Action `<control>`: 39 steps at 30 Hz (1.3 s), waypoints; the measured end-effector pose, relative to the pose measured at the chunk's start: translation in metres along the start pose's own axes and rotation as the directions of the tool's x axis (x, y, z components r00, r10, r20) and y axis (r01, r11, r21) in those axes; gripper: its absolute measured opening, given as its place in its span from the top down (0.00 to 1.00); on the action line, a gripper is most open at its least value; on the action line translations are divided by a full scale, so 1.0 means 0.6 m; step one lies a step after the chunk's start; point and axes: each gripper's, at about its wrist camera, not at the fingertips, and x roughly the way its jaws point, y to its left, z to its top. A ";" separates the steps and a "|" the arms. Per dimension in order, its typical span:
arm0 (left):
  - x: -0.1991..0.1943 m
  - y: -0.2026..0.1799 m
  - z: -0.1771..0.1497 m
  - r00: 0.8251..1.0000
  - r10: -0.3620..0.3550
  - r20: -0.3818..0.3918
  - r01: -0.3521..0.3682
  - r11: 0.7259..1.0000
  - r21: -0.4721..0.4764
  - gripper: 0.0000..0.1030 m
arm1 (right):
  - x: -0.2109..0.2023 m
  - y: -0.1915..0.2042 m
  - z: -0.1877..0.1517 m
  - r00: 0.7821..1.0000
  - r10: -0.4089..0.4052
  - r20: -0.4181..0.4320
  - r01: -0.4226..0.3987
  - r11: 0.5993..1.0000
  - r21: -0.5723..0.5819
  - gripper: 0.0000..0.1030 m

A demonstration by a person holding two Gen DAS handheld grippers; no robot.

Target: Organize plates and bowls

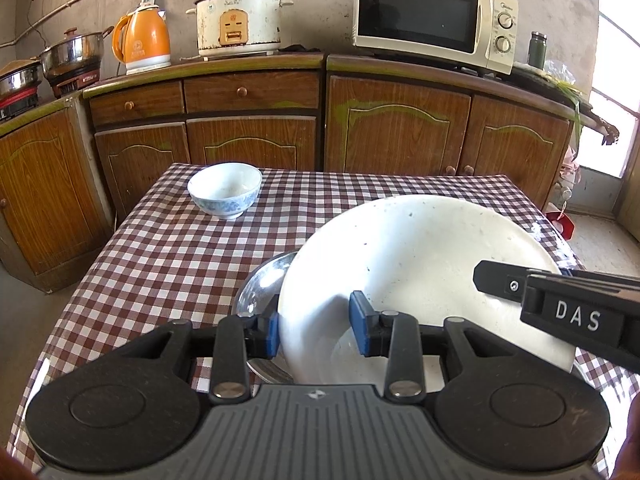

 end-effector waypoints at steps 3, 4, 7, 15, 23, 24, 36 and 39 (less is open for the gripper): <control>-0.002 0.000 -0.004 1.000 -0.002 -0.001 0.002 1.000 0.002 0.65 | -0.001 -0.001 0.001 1.000 -0.001 0.000 0.001 1.000 -0.001 0.77; -0.003 -0.001 -0.005 1.000 -0.002 -0.001 0.002 1.000 0.002 0.65 | -0.001 -0.001 0.002 1.000 0.000 -0.001 0.000 1.000 0.001 0.77; -0.004 -0.001 -0.007 1.000 -0.004 -0.003 0.004 1.000 0.002 0.65 | -0.003 -0.003 0.001 1.000 0.000 -0.002 0.000 1.000 0.004 0.77; -0.008 -0.002 -0.013 1.000 -0.007 -0.001 0.007 1.000 0.006 0.65 | -0.006 -0.006 -0.003 1.000 0.000 -0.001 0.000 1.000 0.006 0.77; -0.014 -0.004 -0.020 1.000 -0.013 -0.006 0.013 1.000 0.016 0.65 | -0.014 -0.009 -0.011 1.000 0.000 -0.004 0.000 1.000 0.010 0.77; -0.015 -0.004 -0.021 1.000 -0.014 -0.007 0.014 1.000 0.016 0.65 | -0.014 -0.008 -0.011 1.000 0.000 -0.004 0.000 1.000 0.009 0.77; -0.017 -0.009 -0.032 0.999 -0.029 -0.018 0.030 0.999 0.024 0.65 | -0.027 -0.019 -0.026 1.000 -0.009 -0.007 0.009 1.000 0.020 0.77; -0.014 -0.009 -0.034 0.999 -0.036 -0.028 0.037 0.999 0.021 0.65 | -0.027 -0.021 -0.029 1.000 -0.011 -0.011 0.012 1.000 0.023 0.77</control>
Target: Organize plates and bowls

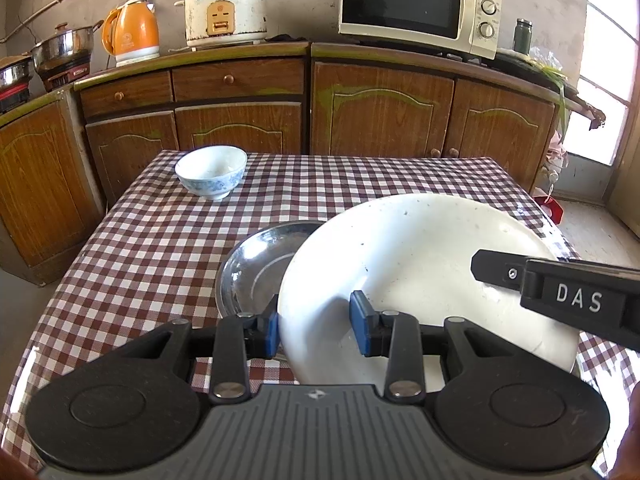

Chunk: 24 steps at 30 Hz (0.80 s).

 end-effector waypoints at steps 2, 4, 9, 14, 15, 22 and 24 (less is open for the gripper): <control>0.000 0.000 -0.001 1.000 -0.002 -0.003 0.002 1.000 0.000 0.65 | 0.000 -0.001 -0.003 1.000 0.000 -0.004 0.000 1.000 0.002 0.77; 0.002 0.000 -0.003 1.000 -0.003 -0.006 0.003 1.000 0.001 0.65 | 0.001 -0.003 -0.003 1.000 0.000 -0.008 0.000 1.000 0.006 0.77; 0.004 -0.003 -0.004 1.000 -0.006 -0.009 0.006 1.000 0.006 0.65 | -0.001 -0.007 -0.011 1.000 -0.003 -0.012 0.003 1.000 0.012 0.77; 0.006 -0.006 -0.009 1.000 -0.011 -0.015 0.011 1.000 0.011 0.65 | -0.004 -0.011 -0.017 1.000 -0.008 -0.015 0.008 1.000 0.020 0.77; 0.007 -0.007 -0.010 1.000 -0.012 -0.017 0.012 1.000 0.012 0.65 | -0.004 -0.011 -0.018 1.000 -0.010 -0.017 0.010 1.000 0.020 0.77; 0.012 -0.012 -0.017 0.999 -0.021 -0.029 0.022 1.000 0.021 0.65 | -0.006 -0.020 -0.029 0.999 -0.018 -0.028 0.019 0.999 0.032 0.77; 0.014 -0.013 -0.019 0.999 -0.026 -0.033 0.027 0.999 0.022 0.65 | -0.008 -0.023 -0.033 0.999 -0.019 -0.030 0.020 0.999 0.040 0.77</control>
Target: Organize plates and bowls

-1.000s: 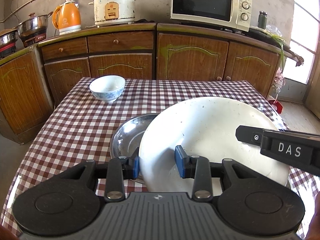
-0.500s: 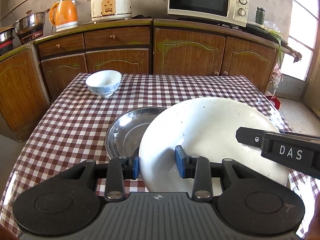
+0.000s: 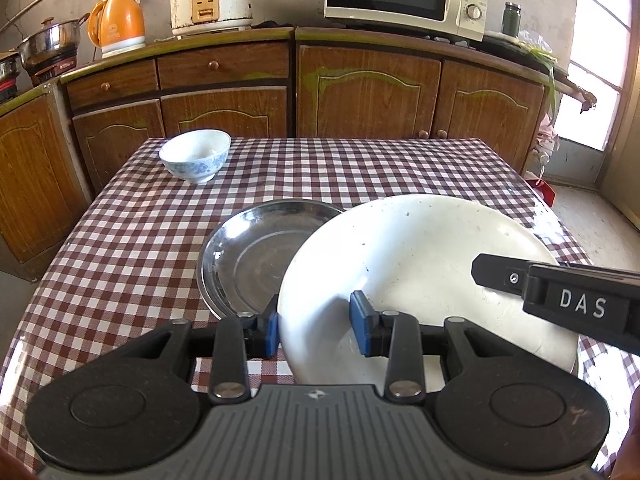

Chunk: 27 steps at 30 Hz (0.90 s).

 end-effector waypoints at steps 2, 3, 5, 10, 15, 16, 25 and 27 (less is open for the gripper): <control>0.002 -0.001 -0.001 1.000 -0.004 -0.002 0.004 1.000 0.000 0.65 | -0.002 -0.003 -0.003 1.000 -0.002 -0.002 0.002 1.000 0.004 0.77; 0.002 -0.002 -0.002 1.000 -0.006 -0.004 0.006 1.000 0.001 0.65 | -0.002 -0.004 -0.004 1.000 -0.004 -0.002 0.004 1.000 0.006 0.77; 0.003 -0.005 -0.004 1.000 -0.009 -0.005 0.009 1.000 0.005 0.65 | -0.005 -0.007 -0.007 1.000 -0.007 -0.003 0.007 1.000 0.009 0.77; 0.006 -0.009 -0.008 1.000 -0.017 -0.012 0.017 1.000 0.011 0.65 | -0.009 -0.012 -0.014 1.000 -0.016 -0.006 0.016 1.000 0.016 0.77; 0.011 -0.011 -0.010 1.000 -0.023 -0.018 0.024 1.000 0.016 0.65 | -0.011 -0.018 -0.020 1.000 -0.022 -0.009 0.023 0.999 0.023 0.77; 0.012 -0.013 -0.011 0.999 -0.024 -0.021 0.025 1.000 0.016 0.65 | -0.011 -0.019 -0.021 1.000 -0.024 -0.010 0.024 0.999 0.024 0.77; 0.017 -0.026 -0.019 0.999 -0.040 -0.032 0.041 0.999 0.027 0.65 | -0.018 -0.032 -0.031 0.999 -0.041 -0.018 0.042 0.998 0.041 0.77; 0.018 -0.029 -0.020 0.998 -0.048 -0.036 0.049 0.998 0.028 0.65 | -0.020 -0.036 -0.034 0.999 -0.047 -0.019 0.048 0.998 0.043 0.77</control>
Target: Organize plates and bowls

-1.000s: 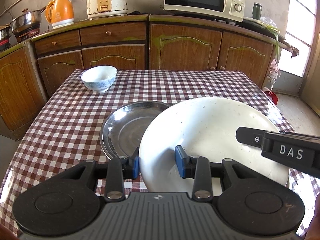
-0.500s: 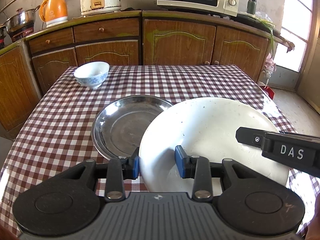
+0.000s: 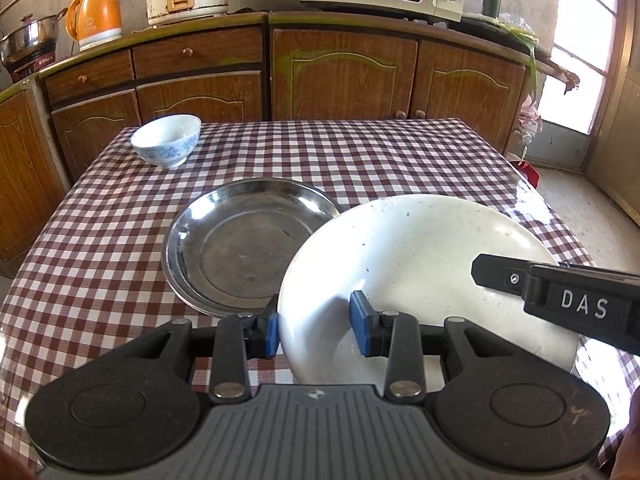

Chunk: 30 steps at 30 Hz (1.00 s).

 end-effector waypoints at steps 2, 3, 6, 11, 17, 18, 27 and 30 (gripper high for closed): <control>0.001 -0.003 -0.001 1.000 -0.005 -0.002 0.005 1.000 0.004 0.65 | -0.003 -0.004 -0.003 1.000 -0.007 0.000 0.007 1.000 0.003 0.77; 0.002 -0.005 -0.002 1.000 -0.006 -0.002 0.006 1.000 0.007 0.65 | -0.003 -0.006 -0.005 1.000 -0.010 -0.001 0.010 1.000 0.004 0.77; 0.005 -0.009 -0.005 1.000 -0.012 -0.009 0.012 1.000 0.012 0.65 | -0.004 -0.011 -0.009 1.000 -0.018 -0.006 0.018 1.000 0.010 0.77; 0.009 -0.020 -0.010 0.999 -0.026 -0.019 0.026 0.999 0.026 0.65 | -0.008 -0.023 -0.017 0.999 -0.035 -0.011 0.035 0.999 0.019 0.77; 0.014 -0.029 -0.011 0.999 -0.044 -0.029 0.045 0.998 0.039 0.65 | -0.014 -0.036 -0.020 0.999 -0.052 -0.010 0.052 0.998 0.033 0.77; 0.014 -0.029 -0.012 0.998 -0.047 -0.031 0.048 0.998 0.039 0.65 | -0.014 -0.037 -0.021 0.998 -0.055 -0.010 0.055 0.998 0.034 0.77; 0.023 -0.037 -0.014 0.997 -0.066 -0.044 0.068 0.996 0.056 0.65 | -0.019 -0.049 -0.031 0.997 -0.077 -0.015 0.078 0.996 0.040 0.77; 0.028 -0.043 -0.017 0.996 -0.073 -0.052 0.076 0.995 0.066 0.65 | -0.021 -0.056 -0.036 0.996 -0.088 -0.020 0.089 0.995 0.043 0.77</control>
